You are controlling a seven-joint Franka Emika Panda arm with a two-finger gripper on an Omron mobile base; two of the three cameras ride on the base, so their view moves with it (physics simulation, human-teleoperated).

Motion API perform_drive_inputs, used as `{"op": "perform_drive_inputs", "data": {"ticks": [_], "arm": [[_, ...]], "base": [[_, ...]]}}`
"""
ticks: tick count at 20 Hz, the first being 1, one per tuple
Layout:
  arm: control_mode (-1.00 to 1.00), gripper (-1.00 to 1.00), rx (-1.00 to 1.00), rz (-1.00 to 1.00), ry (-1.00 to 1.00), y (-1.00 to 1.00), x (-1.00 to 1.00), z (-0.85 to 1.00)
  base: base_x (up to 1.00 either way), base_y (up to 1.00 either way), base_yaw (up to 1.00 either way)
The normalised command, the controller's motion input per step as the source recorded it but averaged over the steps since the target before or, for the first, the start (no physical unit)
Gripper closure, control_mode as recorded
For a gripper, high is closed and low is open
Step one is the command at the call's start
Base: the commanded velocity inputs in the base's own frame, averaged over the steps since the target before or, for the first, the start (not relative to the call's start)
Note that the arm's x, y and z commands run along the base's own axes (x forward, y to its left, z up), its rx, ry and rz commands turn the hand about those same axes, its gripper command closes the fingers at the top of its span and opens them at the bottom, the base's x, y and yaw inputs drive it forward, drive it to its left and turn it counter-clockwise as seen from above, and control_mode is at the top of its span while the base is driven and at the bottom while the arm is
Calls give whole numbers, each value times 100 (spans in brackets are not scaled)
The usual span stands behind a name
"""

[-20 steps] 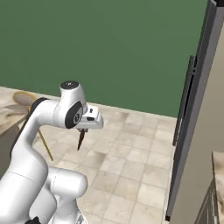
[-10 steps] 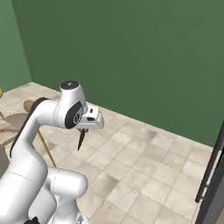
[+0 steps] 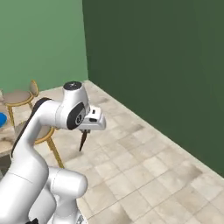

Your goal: Take the fork and place it on the left side of the plate. Then take the spoon and place it on the right side of the plate. Make sure they're directly next to the plate.

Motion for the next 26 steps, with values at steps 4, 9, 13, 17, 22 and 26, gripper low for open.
{"op": "perform_drive_inputs", "data": {"ticks": [4,9,13,17,22,26], "arm": [[100,100,0,0,0,0,0,0],[100,100,0,0,0,0,0,0],[100,100,0,0,0,0,0,0],[100,100,0,0,0,0,0,0],[100,100,0,0,0,0,0,0],[100,100,0,0,0,0,0,0]], "base": [[61,-12,84],[46,-14,86],[22,-34,81],[0,-47,75],[0,-66,66],[0,-85,58]]}}
